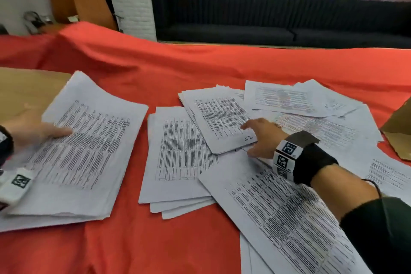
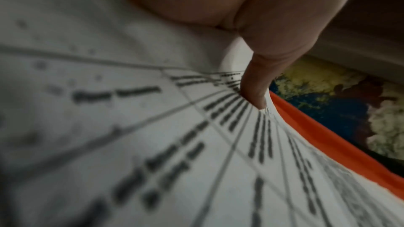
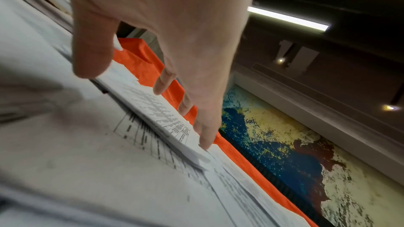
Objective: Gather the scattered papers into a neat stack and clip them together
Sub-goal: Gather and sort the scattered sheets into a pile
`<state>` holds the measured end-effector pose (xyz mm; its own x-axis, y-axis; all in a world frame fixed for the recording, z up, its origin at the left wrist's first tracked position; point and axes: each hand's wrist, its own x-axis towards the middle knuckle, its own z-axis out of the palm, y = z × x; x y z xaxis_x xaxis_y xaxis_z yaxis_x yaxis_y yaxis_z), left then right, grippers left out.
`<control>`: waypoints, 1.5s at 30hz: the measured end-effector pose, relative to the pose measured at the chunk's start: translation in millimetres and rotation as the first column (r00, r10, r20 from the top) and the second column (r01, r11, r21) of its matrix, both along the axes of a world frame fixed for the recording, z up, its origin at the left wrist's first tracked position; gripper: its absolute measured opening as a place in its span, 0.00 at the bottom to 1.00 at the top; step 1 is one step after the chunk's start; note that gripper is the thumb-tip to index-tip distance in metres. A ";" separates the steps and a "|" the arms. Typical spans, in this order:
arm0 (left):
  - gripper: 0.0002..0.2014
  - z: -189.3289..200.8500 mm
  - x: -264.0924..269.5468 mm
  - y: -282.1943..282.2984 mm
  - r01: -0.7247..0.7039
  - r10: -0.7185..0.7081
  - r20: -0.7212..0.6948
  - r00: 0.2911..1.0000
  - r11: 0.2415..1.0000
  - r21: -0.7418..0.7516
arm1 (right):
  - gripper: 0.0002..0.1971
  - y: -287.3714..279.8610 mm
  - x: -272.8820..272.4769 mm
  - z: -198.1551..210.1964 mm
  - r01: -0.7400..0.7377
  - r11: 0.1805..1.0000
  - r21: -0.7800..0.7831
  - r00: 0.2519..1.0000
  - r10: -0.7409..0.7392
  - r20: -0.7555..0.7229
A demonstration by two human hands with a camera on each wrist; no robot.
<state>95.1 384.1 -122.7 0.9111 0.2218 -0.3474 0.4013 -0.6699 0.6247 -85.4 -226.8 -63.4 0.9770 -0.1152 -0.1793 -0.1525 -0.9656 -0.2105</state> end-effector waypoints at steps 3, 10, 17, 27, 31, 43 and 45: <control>0.35 -18.1 -7.2 13.3 0.026 -0.024 -0.093 0.995 1.000 0.017 | 0.43 9.4 8.2 -10.0 -0.005 0.998 -0.065 1.000 0.004 -0.012; 0.16 18.4 -66.1 -45.1 0.120 -0.114 -0.039 0.993 0.926 0.357 | 0.41 9.6 23.2 -28.1 0.042 0.992 -0.120 0.994 -0.053 -0.095; 0.63 -3.7 -49.2 -35.7 0.013 -0.011 -0.006 1.000 0.863 0.506 | 0.32 2.3 23.1 -26.6 -0.025 0.979 -0.202 0.996 0.007 -0.089; 0.43 69.2 -97.0 -207.1 0.354 -0.468 0.182 0.865 0.825 0.441 | 0.12 -6.4 8.2 5.3 0.218 0.976 0.008 0.963 -0.217 0.159; 0.39 85.9 -122.0 -284.7 0.643 -0.645 0.138 0.752 0.763 0.058 | 0.07 -13.1 -6.1 19.7 0.245 0.922 0.301 0.914 -0.323 0.245; 0.50 79.1 -167.0 -417.2 0.335 -0.484 0.154 0.861 0.312 -0.889 | 0.13 35.1 -67.4 31.2 -0.031 0.507 0.862 0.845 -0.447 0.293; 0.36 86.6 -173.8 -423.7 0.282 -0.413 0.194 0.890 0.163 -0.946 | 0.08 36.8 -71.5 32.8 -0.080 0.355 0.932 0.883 -0.408 0.231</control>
<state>-78.7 -39.6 -36.1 0.7485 -0.6515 -0.1236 0.3923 0.2849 0.8746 -157.0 -190.0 -30.6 0.9551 -0.2883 0.0680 0.0397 -0.1031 -0.9939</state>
